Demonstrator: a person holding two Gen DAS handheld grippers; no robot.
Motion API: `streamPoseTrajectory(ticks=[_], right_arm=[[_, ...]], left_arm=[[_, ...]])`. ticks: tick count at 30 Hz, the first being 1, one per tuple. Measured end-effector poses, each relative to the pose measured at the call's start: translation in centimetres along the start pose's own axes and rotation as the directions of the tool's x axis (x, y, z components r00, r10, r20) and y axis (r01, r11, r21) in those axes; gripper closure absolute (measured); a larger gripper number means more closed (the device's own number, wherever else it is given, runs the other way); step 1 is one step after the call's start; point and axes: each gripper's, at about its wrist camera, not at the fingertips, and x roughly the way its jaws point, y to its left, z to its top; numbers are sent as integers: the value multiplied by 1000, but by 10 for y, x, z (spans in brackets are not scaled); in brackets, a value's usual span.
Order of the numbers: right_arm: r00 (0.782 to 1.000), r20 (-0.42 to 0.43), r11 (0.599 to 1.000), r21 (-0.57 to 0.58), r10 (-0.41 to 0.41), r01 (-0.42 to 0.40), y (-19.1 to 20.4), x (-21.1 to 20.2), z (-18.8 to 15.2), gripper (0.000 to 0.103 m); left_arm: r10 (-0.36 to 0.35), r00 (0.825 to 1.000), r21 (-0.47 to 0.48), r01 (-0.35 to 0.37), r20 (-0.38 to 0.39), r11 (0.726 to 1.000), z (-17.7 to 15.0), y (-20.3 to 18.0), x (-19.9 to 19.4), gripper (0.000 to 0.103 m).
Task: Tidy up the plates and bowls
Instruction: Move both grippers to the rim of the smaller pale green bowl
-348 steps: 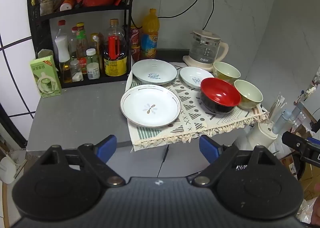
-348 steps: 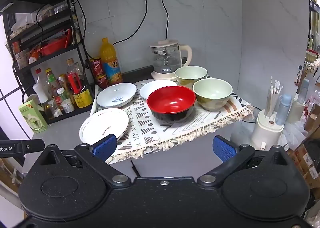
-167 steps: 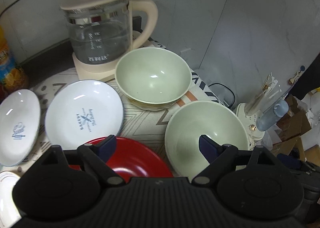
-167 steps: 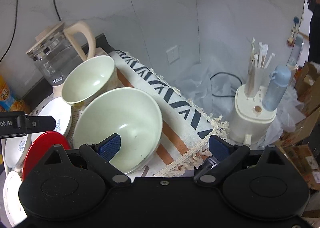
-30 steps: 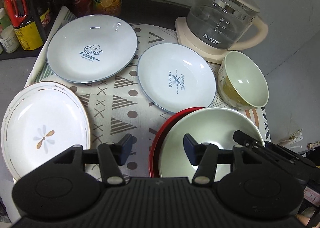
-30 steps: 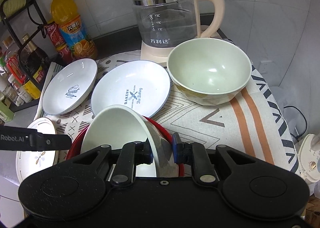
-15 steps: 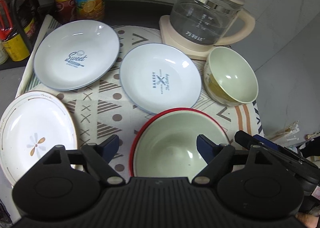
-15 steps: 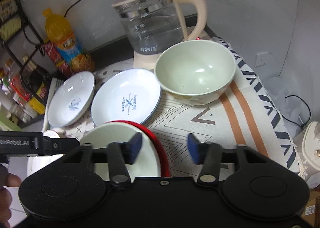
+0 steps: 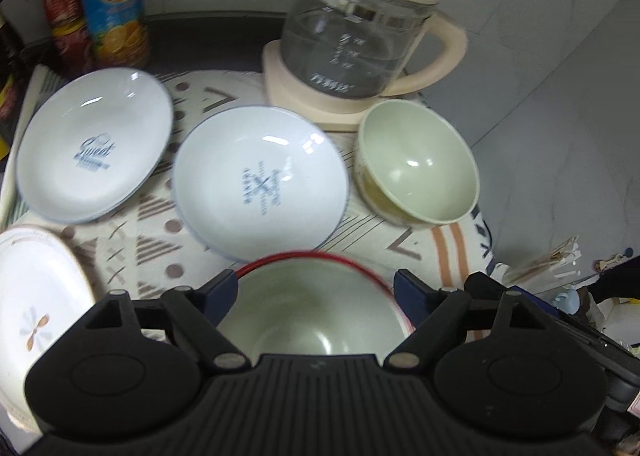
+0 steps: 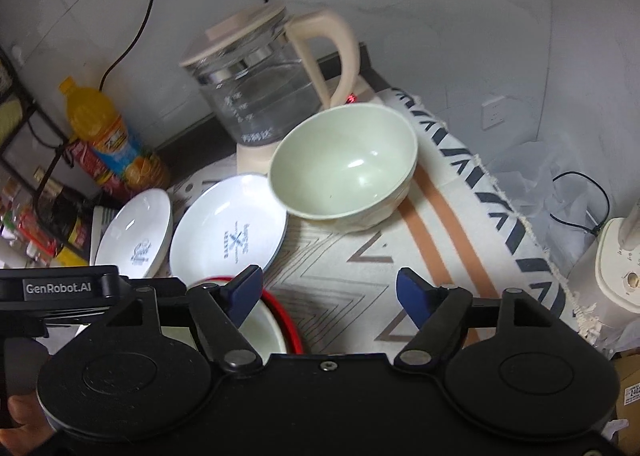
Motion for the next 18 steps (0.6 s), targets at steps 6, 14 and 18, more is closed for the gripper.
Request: streamPoseTrajectory(ticks=[6,14,18], right_arm=[[999,29,998,55,-34,33,-15,3,12,27],[997,16,991,111,-79,77,-29,21,24,27],[994,14,986,130,-108,105,-32,31,35,27]], left_arm=[[-21,1000,33,21,12,999,23,-14,16,20],[-19,1000,100,17,13,995,50,-32,40,20],[-24,1000,100,25,-20,995,61,-35,55,20]])
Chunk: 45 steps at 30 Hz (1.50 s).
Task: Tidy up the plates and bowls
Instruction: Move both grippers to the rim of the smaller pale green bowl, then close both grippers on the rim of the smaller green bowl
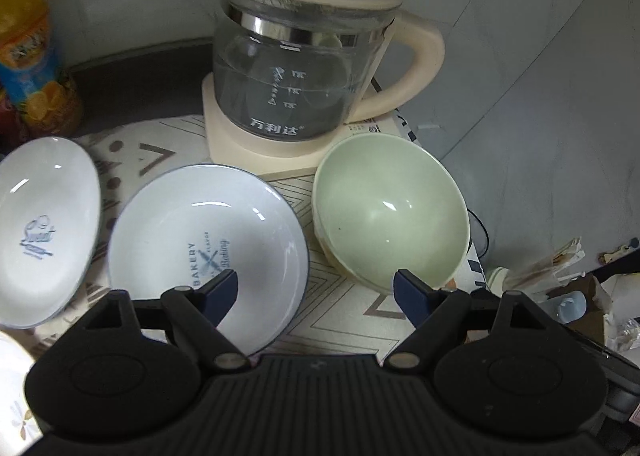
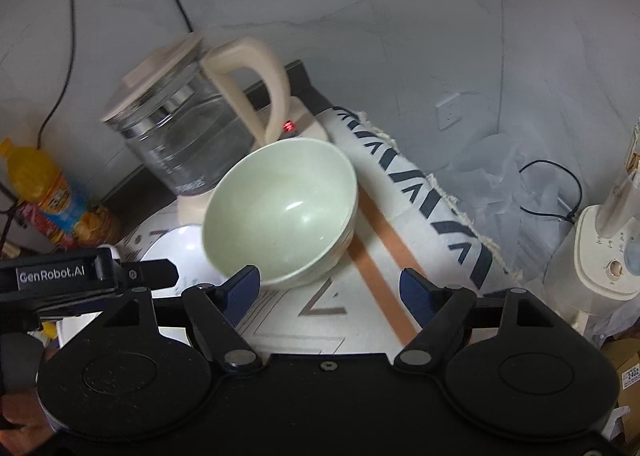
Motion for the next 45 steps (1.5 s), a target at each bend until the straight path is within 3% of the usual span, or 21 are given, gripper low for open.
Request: streamPoseTrajectory(ticks=[18,22,28,30,33,36,45], right_arm=[[999,-41,998,54,-22,24,-4,51,36,27],[998,-67,998,63,-16,21,-4,66,38,34],[996,-85,999,47,-9,13,2,80,39,43],[996,-90,999,49,-9,14,3,84,40,57],[994,-100,998,45,-36,40,2,89,39,78],[995,-95,999,30,-41,44,0,85,37,89],[999,-52,999,34,-11,12,0,55,27,89]], left_arm=[[-14,999,-23,13,-31,1000,47,5,53,20],[-26,999,-24,25,-42,999,50,5,66,23],[-54,996,-30,53,-65,998,52,5,79,47],[-64,995,-29,62,-79,998,51,4,83,68],[-50,995,-32,48,-82,998,48,2,84,79],[-63,995,-45,59,-77,997,45,6,78,83],[-54,999,-25,54,-6,998,31,-1,37,83]])
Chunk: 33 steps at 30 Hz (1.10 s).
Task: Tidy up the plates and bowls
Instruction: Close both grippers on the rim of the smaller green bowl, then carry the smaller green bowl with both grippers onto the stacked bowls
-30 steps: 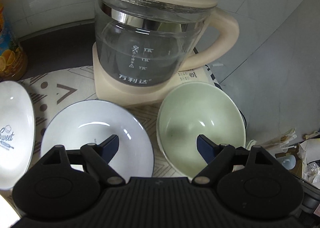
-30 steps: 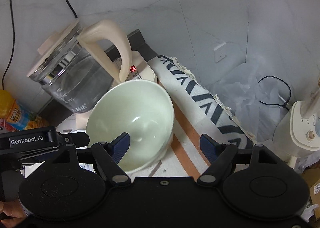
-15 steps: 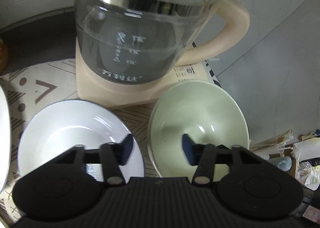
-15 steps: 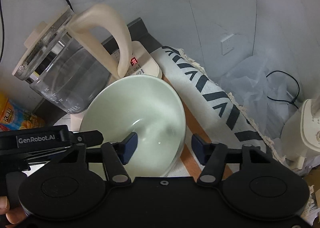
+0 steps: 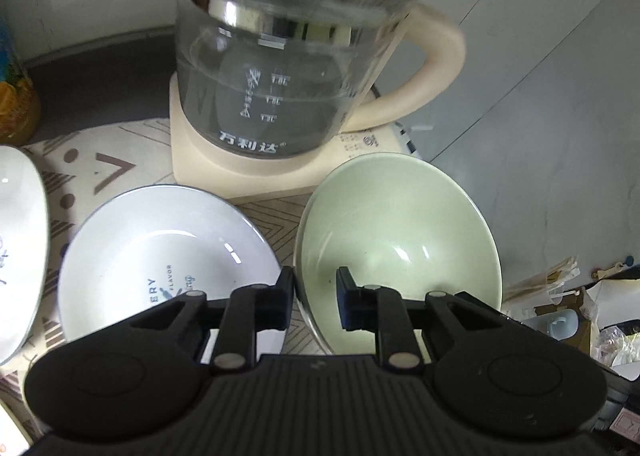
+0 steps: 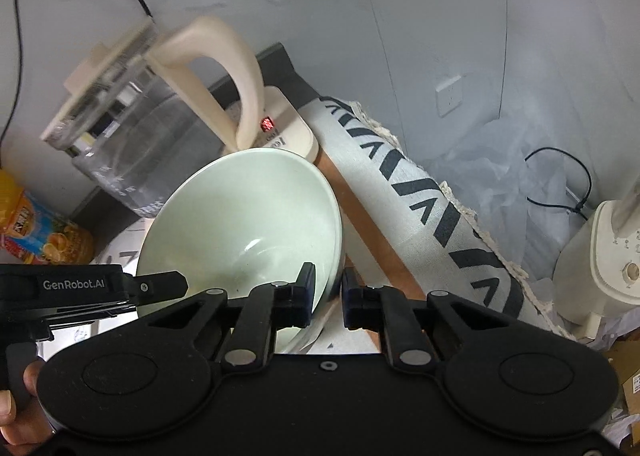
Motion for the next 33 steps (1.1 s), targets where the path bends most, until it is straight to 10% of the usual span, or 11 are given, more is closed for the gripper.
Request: streamPoseTrajectory(ticks=[33], right_arm=[[982,107,982,-124,157,-144,30,-118,-63,88]], left_arm=[[48,981,-82,-32,191,996,-109,17,-134,83]])
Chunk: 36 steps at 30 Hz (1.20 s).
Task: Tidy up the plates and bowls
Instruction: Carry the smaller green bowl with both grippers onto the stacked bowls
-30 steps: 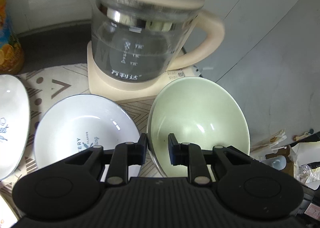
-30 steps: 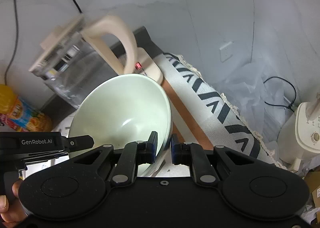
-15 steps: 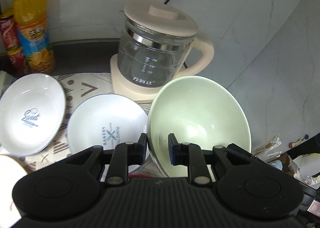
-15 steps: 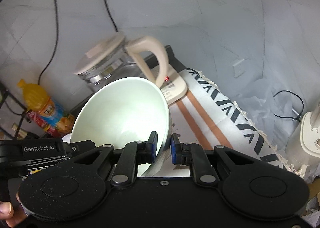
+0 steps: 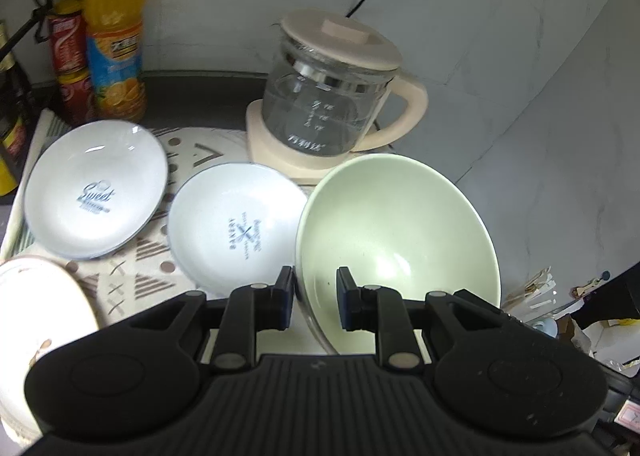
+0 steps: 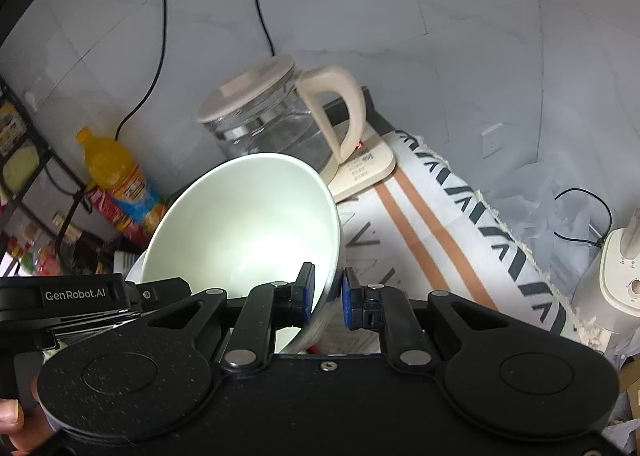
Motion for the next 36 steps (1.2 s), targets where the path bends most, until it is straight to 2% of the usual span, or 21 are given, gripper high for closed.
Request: streamPoseTrajectory(ticks=[8,13,20,28,36], right_arm=[[997,-64,999,-2,39,-40,5,-5,-24,87],[995,-88,997,-42,56,-60,16,-8,-34,86],[987,-125,991,-82,97,-107,24,-14,-41,84],[985,-161,991,-110,59,-77,28,-3,-51,84],[974,-225,990,-135,18,-50,30,15,-63,84]], left_arm=[[26,999,-25,-27,-39,999,-21,18,-12,83],[51,997,-52,-54,-49,997,-30,28,-21,83],[44,994,-96,-54,-102,994,-47,45,-22,82],[47,988,-110,-63,-145,992,-53,53,-10,82],[52,978,-127,-79,-204,989,-56,64,9,82]])
